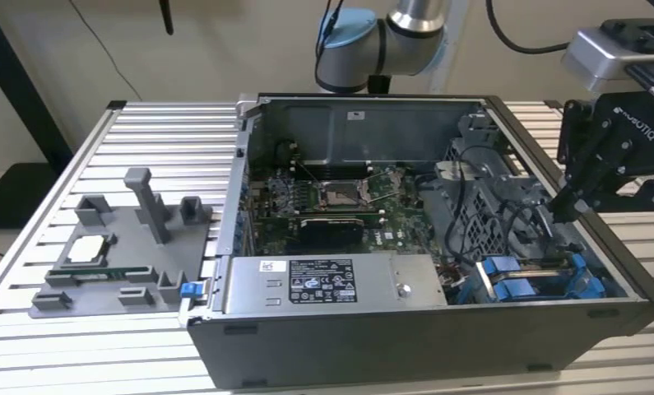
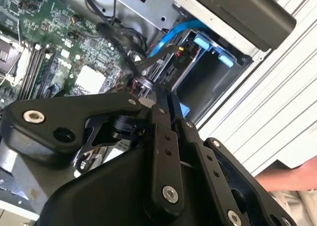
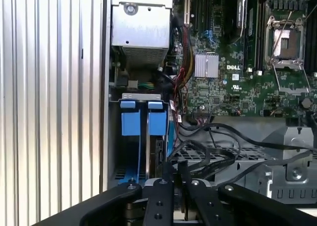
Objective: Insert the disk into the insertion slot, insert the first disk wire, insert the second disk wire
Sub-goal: 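Insert the second disk wire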
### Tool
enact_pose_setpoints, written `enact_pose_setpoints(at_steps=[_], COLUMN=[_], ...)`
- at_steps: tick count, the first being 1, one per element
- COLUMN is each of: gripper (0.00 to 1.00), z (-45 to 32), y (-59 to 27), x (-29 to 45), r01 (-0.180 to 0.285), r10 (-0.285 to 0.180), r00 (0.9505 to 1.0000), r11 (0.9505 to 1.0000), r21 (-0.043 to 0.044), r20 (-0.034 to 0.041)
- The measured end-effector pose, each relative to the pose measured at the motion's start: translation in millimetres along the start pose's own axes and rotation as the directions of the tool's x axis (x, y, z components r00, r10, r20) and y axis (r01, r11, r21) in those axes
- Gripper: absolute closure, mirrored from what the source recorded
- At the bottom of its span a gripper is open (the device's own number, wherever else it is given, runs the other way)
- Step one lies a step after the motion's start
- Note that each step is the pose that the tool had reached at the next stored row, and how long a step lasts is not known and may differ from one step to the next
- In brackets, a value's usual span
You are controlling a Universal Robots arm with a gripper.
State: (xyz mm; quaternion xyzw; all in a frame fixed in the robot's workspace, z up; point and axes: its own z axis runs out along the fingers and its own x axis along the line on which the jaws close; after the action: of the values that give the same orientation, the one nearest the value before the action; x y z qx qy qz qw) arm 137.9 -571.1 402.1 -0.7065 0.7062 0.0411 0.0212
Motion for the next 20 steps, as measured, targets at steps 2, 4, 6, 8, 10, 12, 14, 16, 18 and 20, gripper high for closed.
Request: enact_pose_setpoints(at_steps=[2, 4, 6, 8, 10, 12, 14, 16, 18, 20], gripper=[1.0, 1.0, 1.0, 1.0, 1.0, 1.0, 1.0, 1.0, 1.0, 1.0], z=[-3.8, -7.1, -8.3, -8.4, -8.1, -7.3, -4.5, -0.9, 2.7, 6.2], y=[4.4, 9.0, 14.0, 20.6, 29.2, 35.1, 35.5, 35.3, 35.2, 34.6], x=[-0.4, -0.7, -0.9, -0.9, -0.8, -0.8, -0.4, -0.1, 0.2, 0.6], r01=[-0.002, -0.003, -0.004, -0.003, -0.003, -0.002, -0.002, -0.002, -0.002, -0.002], r10=[0.002, 0.003, 0.004, 0.003, 0.003, 0.002, 0.002, 0.002, 0.002, 0.002], r00=[1.0, 1.0, 1.0, 1.0, 1.0, 1.0, 1.0, 1.0, 1.0, 1.0], r11=[1.0, 1.0, 1.0, 1.0, 0.9999, 0.9998, 0.9997, 0.9997, 0.9997, 0.9997], r21=[0.0013, 0.0026, 0.004, 0.0063, 0.0109, 0.0199, 0.0236, 0.0241, 0.0242, 0.0242], r20=[0.0012, 0.0022, 0.0035, 0.0036, 0.0037, 0.0037, 0.0037, 0.0038, 0.0037, 0.0036])
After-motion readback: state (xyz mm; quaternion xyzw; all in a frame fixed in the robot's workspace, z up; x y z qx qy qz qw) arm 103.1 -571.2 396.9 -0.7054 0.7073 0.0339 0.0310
